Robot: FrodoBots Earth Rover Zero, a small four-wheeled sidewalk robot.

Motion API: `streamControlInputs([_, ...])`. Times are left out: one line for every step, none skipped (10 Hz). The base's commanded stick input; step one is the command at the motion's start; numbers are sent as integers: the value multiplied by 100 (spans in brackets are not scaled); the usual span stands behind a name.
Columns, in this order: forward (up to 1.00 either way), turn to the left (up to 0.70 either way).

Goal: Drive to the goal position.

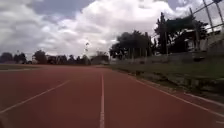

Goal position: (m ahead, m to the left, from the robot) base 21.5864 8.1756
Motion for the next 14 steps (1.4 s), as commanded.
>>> streamControlInputs([60,0])
streamControlInputs([60,0])
streamControlInputs([60,0])
streamControlInputs([60,0])
streamControlInputs([60,0])
streamControlInputs([60,0])
streamControlInputs([60,0])
streamControlInputs([60,0])
streamControlInputs([60,0])
streamControlInputs([60,0])
streamControlInputs([60,0])
streamControlInputs([60,0])
streamControlInputs([60,0])
streamControlInputs([60,0])
